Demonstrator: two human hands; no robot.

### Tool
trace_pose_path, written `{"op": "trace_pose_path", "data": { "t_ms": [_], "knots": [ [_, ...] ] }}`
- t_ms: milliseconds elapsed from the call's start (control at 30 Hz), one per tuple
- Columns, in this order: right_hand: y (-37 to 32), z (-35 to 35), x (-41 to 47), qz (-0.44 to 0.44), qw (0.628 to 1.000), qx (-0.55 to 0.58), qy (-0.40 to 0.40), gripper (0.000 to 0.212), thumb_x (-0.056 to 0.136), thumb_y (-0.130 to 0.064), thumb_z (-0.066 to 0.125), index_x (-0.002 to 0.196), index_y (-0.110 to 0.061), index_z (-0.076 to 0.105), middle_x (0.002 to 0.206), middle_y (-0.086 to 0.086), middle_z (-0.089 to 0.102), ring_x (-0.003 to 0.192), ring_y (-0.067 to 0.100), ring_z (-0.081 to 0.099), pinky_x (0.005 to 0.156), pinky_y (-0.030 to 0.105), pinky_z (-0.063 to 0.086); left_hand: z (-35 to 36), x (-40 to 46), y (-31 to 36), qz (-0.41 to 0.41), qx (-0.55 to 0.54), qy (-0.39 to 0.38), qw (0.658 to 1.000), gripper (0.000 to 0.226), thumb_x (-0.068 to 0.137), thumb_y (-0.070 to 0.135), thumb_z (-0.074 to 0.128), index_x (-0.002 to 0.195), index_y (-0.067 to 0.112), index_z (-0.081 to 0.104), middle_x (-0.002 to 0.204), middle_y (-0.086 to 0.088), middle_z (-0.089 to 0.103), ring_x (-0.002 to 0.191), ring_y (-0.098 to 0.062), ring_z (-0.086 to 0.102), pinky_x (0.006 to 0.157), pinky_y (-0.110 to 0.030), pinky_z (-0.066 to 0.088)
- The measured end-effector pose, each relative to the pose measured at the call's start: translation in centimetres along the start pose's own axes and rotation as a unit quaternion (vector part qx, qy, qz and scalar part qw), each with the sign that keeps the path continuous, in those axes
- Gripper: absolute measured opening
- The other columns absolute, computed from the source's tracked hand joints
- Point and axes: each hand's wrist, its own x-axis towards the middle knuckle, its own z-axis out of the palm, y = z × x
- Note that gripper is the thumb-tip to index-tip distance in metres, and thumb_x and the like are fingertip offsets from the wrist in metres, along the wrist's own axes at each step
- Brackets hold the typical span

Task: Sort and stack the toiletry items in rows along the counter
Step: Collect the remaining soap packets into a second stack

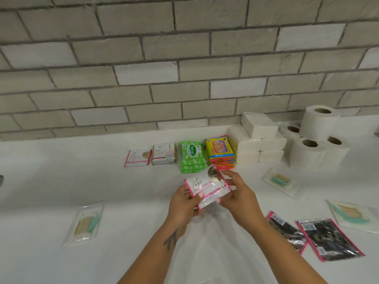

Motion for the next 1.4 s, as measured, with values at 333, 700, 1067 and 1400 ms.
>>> {"op": "trace_pose_path", "data": {
  "t_ms": [333, 700, 1067, 1400],
  "knots": [
    [-1.3, 10.0, 6.2, -0.298, 0.903, -0.3, 0.08, 0.044, 0.054, 0.001, 0.081, 0.09, -0.022, 0.073, 0.109, 0.006, 0.066, 0.091, 0.028, 0.063, 0.06, 0.034, 0.056, -10.8, 3.9, 4.8, 0.024, 0.038, 0.021, 0.999, 0.016, 0.09, 0.01, 0.061, 0.105, 0.014, 0.056, 0.092, -0.001, 0.067, 0.072, -0.012, 0.059, 0.056, -0.02, 0.051],
    [-2.7, 19.5, 14.9, -0.378, 0.831, -0.406, 0.036, 0.027, 0.056, -0.015, 0.086, 0.075, -0.03, 0.073, 0.074, -0.012, 0.069, 0.074, 0.021, 0.063, 0.077, 0.032, 0.032, -20.5, 13.4, 8.9, 0.034, 0.142, 0.095, 0.985, 0.028, 0.087, 0.012, 0.065, 0.115, 0.009, 0.06, 0.083, -0.004, 0.061, 0.053, -0.009, 0.045, 0.043, -0.016, 0.039],
    [-0.4, 25.3, 20.5, -0.292, 0.768, -0.564, -0.085, 0.04, 0.034, -0.013, 0.085, 0.066, -0.033, 0.072, 0.057, -0.011, 0.064, 0.067, 0.018, 0.061, 0.086, 0.039, 0.028, -23.9, 21.8, 6.3, 0.096, 0.343, 0.158, 0.921, 0.039, 0.087, 0.019, 0.065, 0.124, 0.021, 0.055, 0.106, -0.005, 0.066, 0.082, -0.019, 0.058, 0.074, -0.029, 0.05],
    [1.3, 26.4, 21.7, -0.281, 0.744, -0.592, -0.127, 0.037, 0.048, -0.006, 0.078, 0.079, -0.026, 0.075, 0.063, -0.003, 0.069, 0.08, 0.024, 0.066, 0.099, 0.054, 0.038, -23.8, 23.0, 3.5, 0.113, 0.477, 0.202, 0.848, 0.034, 0.094, 0.024, 0.053, 0.128, 0.025, 0.058, 0.115, -0.002, 0.057, 0.111, -0.021, 0.052, 0.088, -0.041, 0.05]
  ]
}}
